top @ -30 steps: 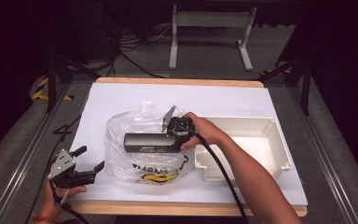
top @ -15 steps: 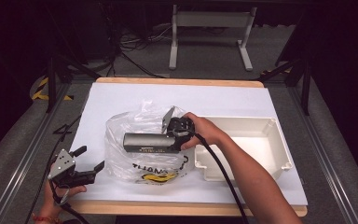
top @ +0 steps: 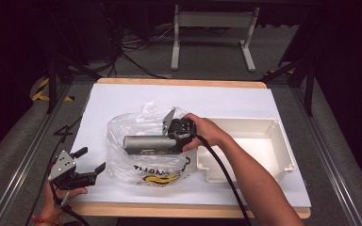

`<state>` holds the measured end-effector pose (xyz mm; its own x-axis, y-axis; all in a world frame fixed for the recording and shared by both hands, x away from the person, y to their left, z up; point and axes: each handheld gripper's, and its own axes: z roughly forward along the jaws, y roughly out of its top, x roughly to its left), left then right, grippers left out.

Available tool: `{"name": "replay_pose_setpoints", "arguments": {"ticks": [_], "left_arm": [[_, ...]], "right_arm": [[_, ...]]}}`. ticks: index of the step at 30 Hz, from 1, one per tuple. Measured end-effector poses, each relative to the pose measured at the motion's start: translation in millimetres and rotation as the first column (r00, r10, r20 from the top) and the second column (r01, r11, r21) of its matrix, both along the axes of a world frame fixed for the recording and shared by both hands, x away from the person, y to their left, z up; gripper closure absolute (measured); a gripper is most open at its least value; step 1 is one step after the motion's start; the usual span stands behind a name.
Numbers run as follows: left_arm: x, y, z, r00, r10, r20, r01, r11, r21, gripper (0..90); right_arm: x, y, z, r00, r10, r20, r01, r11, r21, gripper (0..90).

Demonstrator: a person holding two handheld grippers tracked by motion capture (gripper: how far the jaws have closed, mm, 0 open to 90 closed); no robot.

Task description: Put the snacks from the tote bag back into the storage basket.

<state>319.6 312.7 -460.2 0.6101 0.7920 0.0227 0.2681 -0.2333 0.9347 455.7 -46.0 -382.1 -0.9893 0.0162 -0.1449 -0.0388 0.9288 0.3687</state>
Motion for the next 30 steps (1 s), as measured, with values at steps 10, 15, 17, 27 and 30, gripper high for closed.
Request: {"name": "replay_pose_setpoints", "arguments": {"ticks": [10, 15, 17, 27, 30], "left_arm": [[-0.1, 0.0, 0.0, 1.0000, 0.001, 0.000, -0.001, 1.0000, 0.000, 11.4], [-0.2, 0.1, 0.0, 1.0000, 0.003, 0.001, -0.003, 1.0000, -0.001, 11.4], [-0.2, -0.1, 0.0, 1.0000, 0.005, -0.001, -0.005, 1.0000, -0.003, 11.4], [-0.3, 0.4, 0.2, 1.0000, 0.004, -0.005, -0.004, 1.0000, -0.003, 11.5], [-0.2, -0.1, -0.1, 1.0000, 0.005, 0.000, -0.005, 1.0000, -0.003, 11.5]], "right_arm": [[-1.6, -3.5, 6.0, 0.9999, 0.001, 0.011, -0.001, 1.000, 0.025, 43.3], [-3.3, -4.6, 9.4, 0.9996, 0.008, 0.027, -0.009, 0.999, 0.039, 43.3], [-3.8, -5.3, 10.7, 0.9995, 0.013, 0.030, -0.015, 0.998, 0.059, 43.3], [-6.0, -13.2, 22.6, 0.9990, 0.004, 0.044, -0.008, 0.995, 0.095, 43.3], [-7.0, -16.1, 26.6, 0.9986, 0.003, 0.052, -0.009, 0.994, 0.106, 43.3]]}}
